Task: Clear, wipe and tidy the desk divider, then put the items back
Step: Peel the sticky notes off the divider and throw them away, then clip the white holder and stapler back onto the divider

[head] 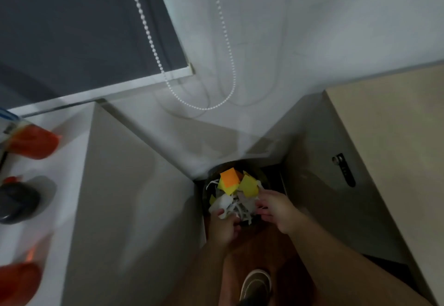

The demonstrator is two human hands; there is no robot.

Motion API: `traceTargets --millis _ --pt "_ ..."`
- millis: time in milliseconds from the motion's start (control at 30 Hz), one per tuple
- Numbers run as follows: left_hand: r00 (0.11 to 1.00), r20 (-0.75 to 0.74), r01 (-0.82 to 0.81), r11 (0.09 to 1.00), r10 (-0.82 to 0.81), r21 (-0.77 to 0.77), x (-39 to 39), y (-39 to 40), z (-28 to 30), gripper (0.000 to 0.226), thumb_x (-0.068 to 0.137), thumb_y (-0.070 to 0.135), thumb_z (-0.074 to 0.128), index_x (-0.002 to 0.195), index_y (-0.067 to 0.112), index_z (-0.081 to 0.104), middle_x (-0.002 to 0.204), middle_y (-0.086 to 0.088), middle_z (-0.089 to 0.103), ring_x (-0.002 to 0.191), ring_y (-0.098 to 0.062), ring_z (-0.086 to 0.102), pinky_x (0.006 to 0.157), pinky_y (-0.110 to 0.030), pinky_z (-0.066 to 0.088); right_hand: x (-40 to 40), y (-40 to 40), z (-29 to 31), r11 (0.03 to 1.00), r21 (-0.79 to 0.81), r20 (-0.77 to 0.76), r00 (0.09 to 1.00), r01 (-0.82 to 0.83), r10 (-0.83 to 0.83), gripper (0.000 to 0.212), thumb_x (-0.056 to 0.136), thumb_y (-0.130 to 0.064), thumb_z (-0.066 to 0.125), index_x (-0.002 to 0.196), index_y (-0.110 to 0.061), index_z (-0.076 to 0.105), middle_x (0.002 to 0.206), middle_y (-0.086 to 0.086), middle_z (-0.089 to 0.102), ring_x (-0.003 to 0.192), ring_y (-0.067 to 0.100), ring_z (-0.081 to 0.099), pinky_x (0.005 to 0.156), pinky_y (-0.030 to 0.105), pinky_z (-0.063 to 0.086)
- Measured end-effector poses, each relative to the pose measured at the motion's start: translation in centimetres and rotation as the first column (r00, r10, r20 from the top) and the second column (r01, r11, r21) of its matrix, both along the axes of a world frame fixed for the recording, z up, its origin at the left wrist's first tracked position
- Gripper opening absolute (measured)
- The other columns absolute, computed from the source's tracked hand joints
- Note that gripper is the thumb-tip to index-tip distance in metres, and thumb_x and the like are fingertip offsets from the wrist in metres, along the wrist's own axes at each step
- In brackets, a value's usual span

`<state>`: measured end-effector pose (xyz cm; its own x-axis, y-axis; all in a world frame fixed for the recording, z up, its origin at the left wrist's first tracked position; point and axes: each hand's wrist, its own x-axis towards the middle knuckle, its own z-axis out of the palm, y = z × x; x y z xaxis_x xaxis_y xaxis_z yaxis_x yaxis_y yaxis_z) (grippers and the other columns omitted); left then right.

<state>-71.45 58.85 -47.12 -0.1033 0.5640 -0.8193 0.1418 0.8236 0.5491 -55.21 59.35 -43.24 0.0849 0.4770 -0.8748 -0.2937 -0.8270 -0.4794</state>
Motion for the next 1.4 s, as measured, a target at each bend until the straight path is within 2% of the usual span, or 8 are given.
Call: traceTargets --millis 133,267,467,633,700,867,1133,1400 --pt "0.991 0.103 0.082 0.996 -0.085 0.038 2.1 -0.2 5.0 0.033 0.092 0.012 0.059 0.123 0.017 0.050 0.090 -0.011 0.068 0.069 -0.020 0.061 0.058 -0.028 0.046 2.3 -2.2 4.2 0.998 0.011 0.064 0.996 0.065 -0.066 0.038 0.096 -0.020 0.046 0.132 -0.013 0.049 0.098 0.009 0.065 0.090 0.023 0.060 0.073 0.032 0.044" --pt "0.964 0.169 0.187 0.976 -0.204 0.114 5.8 -0.5 10.5 0.020 0.098 0.025 0.054 0.117 0.024 0.058 0.099 -0.004 0.074 0.086 -0.020 0.070 0.081 -0.035 0.055 4.3 -4.1 9.4 0.977 0.054 0.036 0.977 0.206 -0.208 0.032 0.095 -0.024 0.047 0.126 -0.018 0.053 0.098 0.007 0.066 0.085 0.022 0.062 0.070 0.030 0.044" --pt "0.819 0.285 0.426 0.861 -0.498 0.279 13.2 -1.4 19.3 0.025 0.102 0.025 0.045 0.125 0.021 0.056 0.113 -0.008 0.071 0.101 -0.023 0.070 0.084 -0.035 0.053 8.9 -9.0 19.0 0.790 0.232 -0.159 0.824 0.567 -0.545 0.026 0.094 -0.020 0.049 0.117 -0.012 0.056 0.081 0.008 0.065 0.068 0.019 0.058 0.063 0.029 0.044" --pt "0.608 0.331 0.578 0.688 -0.721 0.439 21.4 -5.8 27.5 0.024 0.103 0.024 0.045 0.124 0.020 0.053 0.111 -0.007 0.070 0.098 -0.024 0.069 0.078 -0.032 0.053 14.2 -18.8 26.7 0.504 0.381 -0.188 0.599 0.775 -0.779 0.023 0.094 -0.020 0.048 0.115 -0.014 0.058 0.089 0.009 0.065 0.076 0.021 0.059 0.071 0.031 0.045" --pt "0.563 0.331 0.599 0.650 -0.757 0.468 23.2 -7.0 29.0 0.021 0.102 0.024 0.046 0.122 0.022 0.053 0.111 -0.006 0.070 0.101 -0.025 0.069 0.081 -0.033 0.054 15.2 -21.4 28.0 0.459 0.405 -0.171 0.559 0.791 -0.812 0.023 0.094 -0.019 0.049 0.114 -0.015 0.059 0.089 0.008 0.066 0.076 0.020 0.060 0.072 0.031 0.046" --pt "0.329 0.363 0.715 0.481 -0.872 0.507 28.9 -14.4 31.8 0.021 0.101 0.017 0.048 0.118 0.021 0.058 0.107 -0.007 0.074 0.094 -0.023 0.072 0.076 -0.030 0.054 17.6 -30.8 30.3 0.252 0.450 -0.154 0.352 0.857 -0.923 0.027 0.092 -0.019 0.051 0.117 -0.015 0.060 0.088 0.008 0.067 0.074 0.020 0.061 0.071 0.032 0.048" --pt "0.017 0.331 0.840 0.193 -0.944 0.507 34.1 -28.4 33.2 0.021 0.100 0.016 0.049 0.119 0.018 0.058 0.108 -0.006 0.073 0.091 -0.020 0.071 0.079 -0.029 0.055 18.5 -44.7 32.0 0.043 0.445 -0.088 0.091 0.895 -0.992 0.027 0.089 -0.024 0.056 0.113 -0.015 0.062 0.094 0.009 0.069 0.075 0.022 0.060 0.066 0.028 0.046" --pt "-0.198 0.319 0.854 -0.004 -0.927 0.520 35.9 -41.0 33.7 0.019 0.099 0.016 0.050 0.115 0.020 0.060 0.103 -0.004 0.075 0.086 -0.019 0.071 0.077 -0.029 0.055 17.9 -56.7 32.5 -0.108 0.436 -0.037 -0.102 0.894 -0.994 0.022 0.088 -0.024 0.057 0.108 -0.016 0.064 0.093 0.007 0.069 0.073 0.020 0.059 0.063 0.027 0.044"
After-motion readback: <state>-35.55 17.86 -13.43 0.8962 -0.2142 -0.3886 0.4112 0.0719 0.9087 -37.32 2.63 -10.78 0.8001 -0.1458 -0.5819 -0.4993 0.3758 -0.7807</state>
